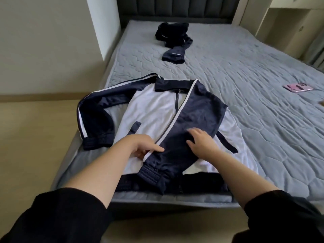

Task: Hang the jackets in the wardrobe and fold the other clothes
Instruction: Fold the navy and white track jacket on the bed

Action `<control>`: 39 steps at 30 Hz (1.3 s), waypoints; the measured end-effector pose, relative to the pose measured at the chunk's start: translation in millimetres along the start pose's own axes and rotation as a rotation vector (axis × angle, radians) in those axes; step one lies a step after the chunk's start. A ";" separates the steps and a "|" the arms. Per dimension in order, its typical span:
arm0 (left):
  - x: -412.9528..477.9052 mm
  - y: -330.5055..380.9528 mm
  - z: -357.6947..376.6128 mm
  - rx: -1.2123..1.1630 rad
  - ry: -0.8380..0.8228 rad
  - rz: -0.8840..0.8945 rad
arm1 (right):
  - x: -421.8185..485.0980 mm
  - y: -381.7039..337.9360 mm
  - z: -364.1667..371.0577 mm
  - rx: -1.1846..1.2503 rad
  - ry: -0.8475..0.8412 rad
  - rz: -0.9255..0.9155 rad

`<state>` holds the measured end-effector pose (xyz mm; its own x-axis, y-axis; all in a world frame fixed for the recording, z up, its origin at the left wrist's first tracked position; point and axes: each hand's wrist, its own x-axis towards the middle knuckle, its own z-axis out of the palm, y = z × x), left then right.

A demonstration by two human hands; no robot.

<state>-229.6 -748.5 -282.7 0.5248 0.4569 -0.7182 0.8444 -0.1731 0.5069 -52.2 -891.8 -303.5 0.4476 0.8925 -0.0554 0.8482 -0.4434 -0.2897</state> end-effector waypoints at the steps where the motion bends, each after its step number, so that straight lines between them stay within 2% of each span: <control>1: -3.2 -3.1 -1.1 -0.095 -0.032 0.014 | -2.5 -3.3 4.6 -0.032 -0.151 -0.030; 3: -10.4 -12.2 -2.9 -0.288 -0.070 0.083 | -8.3 -5.5 9.6 -0.078 -0.277 -0.037; 5: -14.7 -22.5 -5.6 -0.358 -0.113 0.194 | -10.3 -8.4 8.8 -0.075 -0.223 -0.053; 9: -23.3 -36.1 -8.8 -0.138 -0.169 0.420 | -10.5 -16.9 -3.4 0.094 -0.130 -0.084; 12: -25.9 -34.2 -3.6 0.007 -0.084 0.462 | -14.0 -11.5 -8.1 0.212 -0.131 -0.002; 14: -26.0 -26.8 1.9 0.065 -0.004 0.501 | -12.9 -4.9 -11.8 0.375 -0.142 0.087; 18: -22.7 -7.6 8.0 0.145 0.185 0.596 | -9.6 4.7 -22.4 0.944 -0.228 0.301; 20: -20.7 2.9 10.2 0.188 0.276 0.642 | -9.1 10.1 -27.8 1.146 -0.291 0.367; 24: -16.3 18.1 22.1 0.091 0.404 0.598 | -8.1 23.1 -34.9 1.345 -0.379 0.490; 27: -10.7 23.3 27.9 0.067 0.476 0.566 | -5.0 34.0 -38.6 1.329 -0.432 0.523; 30: -3.4 26.6 28.5 0.056 0.513 0.571 | -6.7 33.3 -43.1 1.211 -0.555 0.452; 34: 0.4 29.9 29.8 0.006 0.467 0.614 | -13.3 12.3 -31.2 0.854 -0.518 0.325; 36: 0.6 33.3 29.2 -0.024 0.473 0.642 | -15.3 5.2 -24.8 0.753 -0.521 0.287; 37: 0.4 35.1 28.0 -0.033 0.469 0.644 | -15.5 4.2 -25.4 0.791 -0.526 0.282; 39: 1.2 36.4 24.2 0.030 0.475 0.628 | -14.5 9.2 -33.9 1.042 -0.528 0.307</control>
<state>-195.6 -775.4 -276.7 0.8083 0.5885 -0.0173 0.4107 -0.5426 0.7327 -41.3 -911.6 -272.9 0.2135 0.7934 -0.5700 -0.0173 -0.5803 -0.8142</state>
